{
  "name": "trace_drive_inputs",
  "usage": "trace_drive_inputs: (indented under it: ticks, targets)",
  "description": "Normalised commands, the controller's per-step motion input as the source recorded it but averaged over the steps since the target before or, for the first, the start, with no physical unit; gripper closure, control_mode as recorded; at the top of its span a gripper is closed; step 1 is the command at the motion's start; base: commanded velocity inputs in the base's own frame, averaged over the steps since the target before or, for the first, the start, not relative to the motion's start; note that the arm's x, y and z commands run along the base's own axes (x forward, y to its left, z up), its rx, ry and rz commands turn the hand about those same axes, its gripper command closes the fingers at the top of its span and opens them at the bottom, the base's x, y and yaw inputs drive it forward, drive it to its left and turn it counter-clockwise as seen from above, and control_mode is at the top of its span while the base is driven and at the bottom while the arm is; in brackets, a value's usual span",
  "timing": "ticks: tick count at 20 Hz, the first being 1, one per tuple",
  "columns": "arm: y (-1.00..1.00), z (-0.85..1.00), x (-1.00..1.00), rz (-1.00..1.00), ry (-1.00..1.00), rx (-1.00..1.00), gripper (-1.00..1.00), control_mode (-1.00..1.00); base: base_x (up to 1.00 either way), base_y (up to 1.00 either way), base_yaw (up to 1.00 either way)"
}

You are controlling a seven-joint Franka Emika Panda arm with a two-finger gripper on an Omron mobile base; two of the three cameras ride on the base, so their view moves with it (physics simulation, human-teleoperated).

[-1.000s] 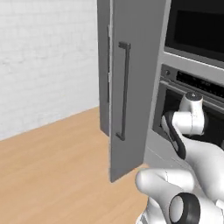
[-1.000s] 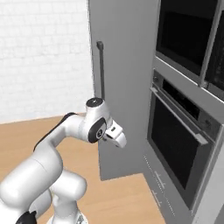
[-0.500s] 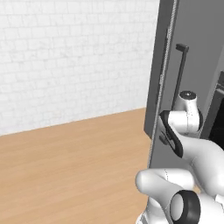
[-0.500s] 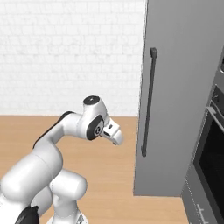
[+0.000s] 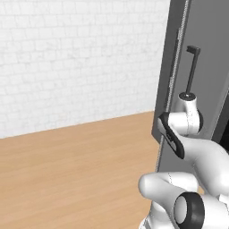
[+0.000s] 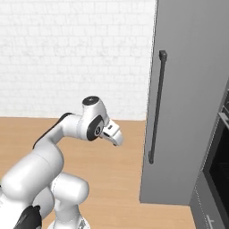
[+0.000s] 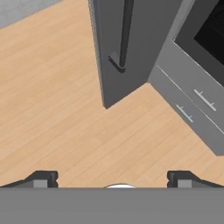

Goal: Place one eggplant and one chicken drumstick in each tupperware on the nearby counter, to pack two identical lunches.

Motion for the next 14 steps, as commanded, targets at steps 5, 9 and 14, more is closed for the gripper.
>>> trace_drive_inputs:
  ticks: [5, 9, 14]
  targets:
    - [0.00, 0.00, 0.00, 0.00, 0.00, 0.00, -1.00, 1.00, 0.96, 0.43, -0.20]
    - [0.00, 0.00, 0.00, 0.00, 0.00, 0.00, -1.00, 1.00, -0.25, -0.51, 0.15]
    - [0.00, 0.00, 0.00, 0.00, 0.00, 0.00, -1.00, 1.00, 1.00, 0.69, 0.08]
